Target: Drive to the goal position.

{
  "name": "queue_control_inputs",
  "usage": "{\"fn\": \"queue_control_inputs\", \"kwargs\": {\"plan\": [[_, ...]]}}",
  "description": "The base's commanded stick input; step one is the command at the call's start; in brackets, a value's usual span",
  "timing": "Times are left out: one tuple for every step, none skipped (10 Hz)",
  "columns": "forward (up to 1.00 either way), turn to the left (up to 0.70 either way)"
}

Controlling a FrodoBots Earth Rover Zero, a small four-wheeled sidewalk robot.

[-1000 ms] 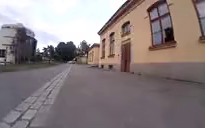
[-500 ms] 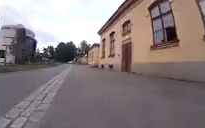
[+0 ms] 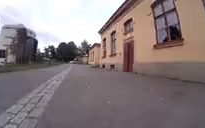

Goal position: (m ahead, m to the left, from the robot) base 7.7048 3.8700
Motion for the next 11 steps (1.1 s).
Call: {"fn": "queue_control_inputs", "kwargs": {"plan": [[0.45,0.27],[0.45,0.27],[0.45,0.27],[0.45,0.27],[0.45,0.27],[0.45,0.19],[0.45,0.06],[0.45,0.0],[0.45,0.0],[0.45,0.0],[0.45,0.0]]}}
